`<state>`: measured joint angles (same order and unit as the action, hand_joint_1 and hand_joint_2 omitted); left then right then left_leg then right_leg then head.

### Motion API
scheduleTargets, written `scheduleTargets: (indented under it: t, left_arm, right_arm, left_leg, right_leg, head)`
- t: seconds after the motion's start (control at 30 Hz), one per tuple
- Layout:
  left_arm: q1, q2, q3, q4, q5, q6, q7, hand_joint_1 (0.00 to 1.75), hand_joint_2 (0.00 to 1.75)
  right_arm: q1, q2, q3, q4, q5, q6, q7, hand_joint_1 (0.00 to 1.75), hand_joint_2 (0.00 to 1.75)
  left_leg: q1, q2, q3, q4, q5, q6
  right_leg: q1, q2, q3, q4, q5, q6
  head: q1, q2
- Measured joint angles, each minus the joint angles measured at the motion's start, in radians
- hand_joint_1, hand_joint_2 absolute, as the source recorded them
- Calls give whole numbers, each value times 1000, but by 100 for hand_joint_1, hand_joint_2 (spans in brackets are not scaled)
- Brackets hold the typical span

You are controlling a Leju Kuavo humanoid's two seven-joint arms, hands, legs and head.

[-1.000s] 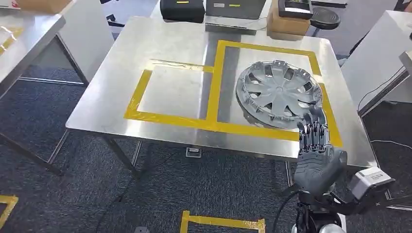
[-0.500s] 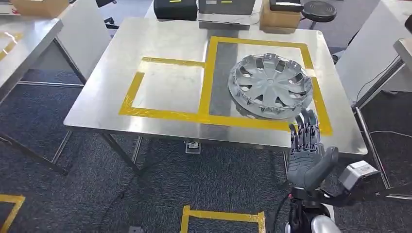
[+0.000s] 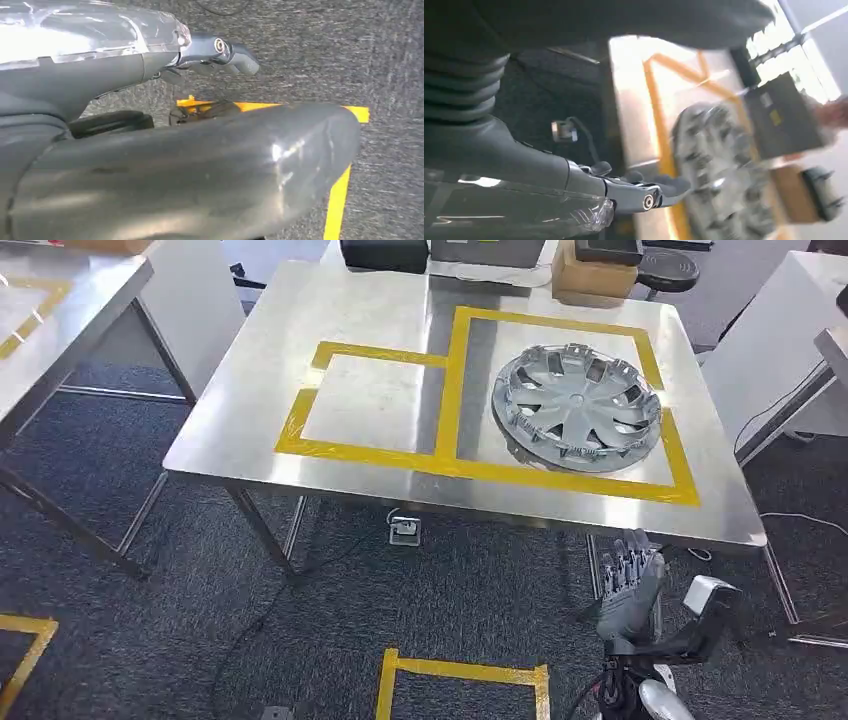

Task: Take the parts from the cabinet and place them on the table.

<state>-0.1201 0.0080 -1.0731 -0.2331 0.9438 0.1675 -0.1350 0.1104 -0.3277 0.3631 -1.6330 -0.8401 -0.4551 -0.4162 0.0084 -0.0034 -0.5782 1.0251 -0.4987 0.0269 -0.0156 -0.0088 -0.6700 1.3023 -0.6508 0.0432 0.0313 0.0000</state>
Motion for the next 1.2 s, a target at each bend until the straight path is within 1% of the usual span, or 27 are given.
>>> scheduleTargets:
  t: [0.03, 0.1, 0.13, 0.17, 0.23, 0.3, 0.33, 0.37, 0.43, 0.47, 0.5, 0.53, 0.57, 0.63, 0.67, 0.77, 0.8, 0.83, 0.87, 0.9, 0.97, 1.0, 1.03, 1.07, 1.13, 1.17, 1.2]
  left_arm:
    - [0, 0, 0, 0, -2, 0, 0, 0, 0]
    - [0, 0, 0, 0, -4, 0, -3, 0, 0]
    - [-1, -1, 0, -1, -5, 0, -4, 0, 0]
    - [-2, -1, 0, 0, -5, 0, -5, 0, 0]
    - [-1, 0, 0, 0, -6, 0, -5, 0, 0]
    - [0, 0, 0, 0, -7, 0, -4, 0, 0]
    - [-1, 0, 0, 0, -7, 0, -4, 0, 0]
    - [-1, 0, -1, 0, -7, 0, -4, 0, 0]
    - [-1, 1, -1, 0, -7, 0, -4, 0, 0]
    - [-1, 2, -1, 0, -7, 0, -3, 0, 0]
    - [0, 2, -1, 0, -7, 0, -2, 0, 0]
    - [0, 2, -1, 0, -7, 0, -1, 0, 0]
    - [-1, 3, -1, 0, -7, 0, 0, 0, 0]
    - [-2, 4, -1, 0, -8, 0, 0, 0, 0]
    - [-5, 5, -1, 0, -9, 0, 1, 0, 0]
    - [-5, 5, -1, 0, -12, 0, 3, 0, 0]
    - [-4, 6, -1, 0, -13, 0, 5, 0, 0]
    - [-7, 5, -1, 0, -13, 0, 7, 0, 0]
    - [-8, 6, -1, 0, -14, 0, 8, 0, 0]
    - [-9, 5, -1, 0, -16, -1, 10, 0, 0]
    - [-8, 5, -1, 0, -16, -2, 14, 0, 0]
    - [-8, 5, -1, 0, -16, -2, 15, 0, 0]
    - [-7, 5, -1, 0, -16, -2, 16, 0, 0]
    - [-7, 5, -1, 0, -17, -2, 16, 0, 0]
    - [-9, 4, -1, -1, -19, -2, 17, 0, 0]
    - [-9, 2, -1, -1, -20, -2, 17, 0, 0]
    - [-11, 2, -1, -1, -22, -2, 17, 0, 0]
  right_arm:
    - [0, 2, -6, 28, -24, 13, -8, 0, 175]
    - [-7, 7, -25, 104, -73, 45, -33, 0, 175]
    - [-10, 8, -33, 138, -90, 57, -43, 0, 175]
    - [-14, 10, -41, 169, -106, 67, -51, 0, 175]
    - [-15, 12, -54, 225, -120, 76, -60, 0, 175]
    - [-18, 17, -63, 268, -124, 79, -62, 0, 175]
    - [-23, 21, -66, 289, -125, 80, -62, 0, 175]
    - [-27, 26, -70, 309, -125, 81, -63, 0, 175]
    - [-27, 34, -76, 346, -127, 81, -63, 0, 175]
    - [-26, 38, -77, 363, -130, 81, -63, 0, 175]
    - [-26, 40, -80, 376, -133, 81, -63, 0, 175]
    - [-27, 43, -85, 391, -135, 81, -63, 0, 175]
    - [-27, 45, -88, 403, -136, 81, -63, 0, 175]
    - [-31, 49, -93, 429, -142, 82, -63, 0, 175]
    - [-34, 52, -96, 444, -144, 84, -63, 0, 175]
    - [-48, 57, -101, 497, -150, 96, -61, 0, 175]
    - [-52, 59, -102, 518, -155, 102, -58, 0, 175]
    - [-58, 61, -104, 542, -157, 109, -54, 0, 175]
    - [-67, 64, -104, 570, -159, 121, -51, 0, 175]
    - [-78, 66, -105, 602, -162, 129, -49, 0, 175]
    - [-92, 76, -104, 673, -168, 144, -42, 0, 175]
    - [-98, 81, -103, 702, -172, 150, -39, 0, 175]
    - [-105, 90, -101, 744, -177, 157, -37, 0, 175]
    - [-114, 98, -100, 781, -181, 164, -36, 0, 175]
    - [-130, 111, -97, 846, -188, 179, -24, 0, 175]
    - [-139, 118, -96, 887, -190, 196, -16, 0, 175]
    - [-147, 125, -94, 915, -195, 210, -9, 0, 175]
  left_leg:
    - [-2, -1, -5, 0, 5, 0]
    - [-7, -3, -12, 0, 14, -3]
    - [-6, -3, -13, -1, 18, -6]
    - [-11, -4, -19, 1, 23, -12]
    - [-7, -3, -24, 1, 31, -24]
    - [-7, -2, -24, -3, 40, -37]
    - [-5, 0, -30, 9, 22, -40]
    - [-6, 0, -47, 46, -22, -43]
    - [-3, 1, -104, 204, -121, -51]
    - [-3, 1, -125, 266, -149, -54]
    - [-3, 2, -128, 292, -153, -55]
    - [-3, 3, -105, 268, -134, -54]
    - [-3, 4, -60, 205, -100, -52]
    - [-3, 3, 49, 34, -39, -43]
    - [-6, 2, 63, 0, -60, -37]
    - [-13, 0, 54, 0, -44, -17]
    - [-10, 0, 51, -6, -35, -10]
    - [-3, 1, 46, -10, -25, -2]
    - [-3, 1, 39, -10, -20, 4]
    - [-3, 1, 31, -10, -14, 8]
    - [-4, 1, 14, -9, -3, 9]
    - [-4, 0, 6, -9, 3, 8]
    - [-4, -1, 0, -9, 8, 6]
    - [-4, -2, -4, -9, 12, 4]
    - [-4, -3, -7, -9, 18, -3]
    - [-6, -3, -9, -9, 22, -9]
    - [-8, -3, -14, -5, 26, -14]
  right_leg:
    - [0, 0, 24, -31, 22, -4]
    - [3, 1, 128, -208, 105, -20]
    - [8, 2, 175, -296, 122, -31]
    - [10, 2, 185, -316, 112, -35]
    - [14, 3, 176, -319, 118, -35]
    - [14, 3, 174, -328, 132, -44]
    - [8, -3, 174, -335, 144, -48]
    - [8, -2, 166, -335, 149, -54]
    - [10, -3, 148, -331, 159, -58]
    - [11, -4, 138, -328, 164, -58]
    - [12, -4, 127, -323, 168, -57]
    - [12, -4, 119, -318, 171, -56]
    - [13, -3, 112, -312, 172, -54]
    - [13, -2, 104, -300, 174, -51]
    - [20, -2, 97, -294, 174, -45]
    - [13, -1, 91, -295, 188, -25]
    - [14, 0, 90, -296, 192, -21]
    - [11, 2, 83, -283, 176, -14]
    - [10, 4, 72, -254, 141, -7]
    - [6, 4, 51, -189, 91, -1]
    - [4, 4, 4, -39, 7, 6]
    - [4, 4, -3, -2, -5, 7]
    - [3, 4, 11, -12, 8, 7]
    - [3, 4, 45, -64, 38, 4]
    - [4, 4, 156, -257, 120, -5]
    - [6, 4, 186, -320, 113, -11]
    - [10, 8, 185, -329, 119, -18]
  head:
    - [6, 0]
    - [11, 0]
    - [12, 0]
    - [10, 0]
    - [12, 0]
    - [12, 0]
    - [10, 0]
    - [5, 0]
    - [-11, 0]
    - [-13, 0]
    - [-15, 0]
    - [-19, 0]
    - [-21, 0]
    - [-30, 0]
    - [-34, 0]
    - [-32, 0]
    - [-32, 0]
    - [-34, 0]
    - [-27, 0]
    - [-19, 0]
    - [-14, 0]
    - [-9, 0]
    - [-3, 0]
    - [2, 0]
    - [8, 0]
    - [10, 0]
    - [9, 0]
